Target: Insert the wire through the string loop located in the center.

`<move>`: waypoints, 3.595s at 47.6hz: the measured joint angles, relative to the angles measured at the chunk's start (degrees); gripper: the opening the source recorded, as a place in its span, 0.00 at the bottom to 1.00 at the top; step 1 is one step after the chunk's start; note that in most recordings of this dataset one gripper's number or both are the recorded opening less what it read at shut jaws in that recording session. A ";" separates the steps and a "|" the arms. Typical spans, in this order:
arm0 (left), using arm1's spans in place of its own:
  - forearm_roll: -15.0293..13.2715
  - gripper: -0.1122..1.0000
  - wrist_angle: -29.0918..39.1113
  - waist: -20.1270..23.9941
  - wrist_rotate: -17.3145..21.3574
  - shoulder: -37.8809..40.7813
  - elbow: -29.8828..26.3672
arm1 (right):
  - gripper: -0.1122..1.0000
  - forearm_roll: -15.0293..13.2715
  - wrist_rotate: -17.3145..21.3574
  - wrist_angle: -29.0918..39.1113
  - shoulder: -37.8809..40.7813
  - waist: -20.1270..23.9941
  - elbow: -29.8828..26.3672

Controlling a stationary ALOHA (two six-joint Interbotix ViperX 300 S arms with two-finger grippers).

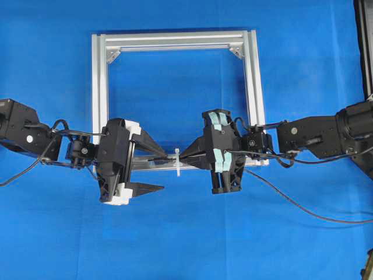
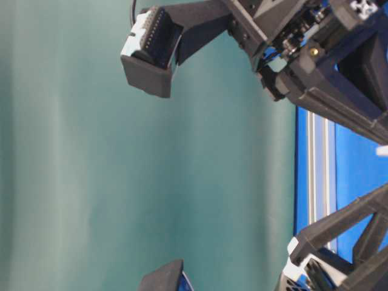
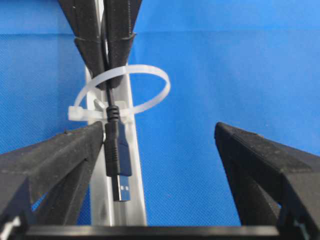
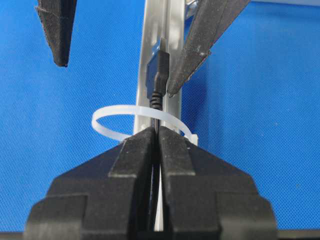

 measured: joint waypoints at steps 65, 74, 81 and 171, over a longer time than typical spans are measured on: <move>-0.09 0.18 2.11 0.62 -0.09 -0.09 -0.44 | 0.08 -0.26 -0.35 0.00 0.09 0.70 0.00; -0.18 0.18 2.90 0.88 -1.05 0.00 -0.79 | 0.08 -0.35 -0.35 0.00 0.09 0.79 0.00; -0.18 0.18 2.90 1.05 -1.23 0.00 -0.88 | 0.08 -0.35 -0.35 0.00 0.00 0.79 -0.09; -0.18 0.18 4.13 0.35 -4.13 -18.63 17.93 | 0.90 -0.35 -0.18 2.11 -0.09 1.93 -0.09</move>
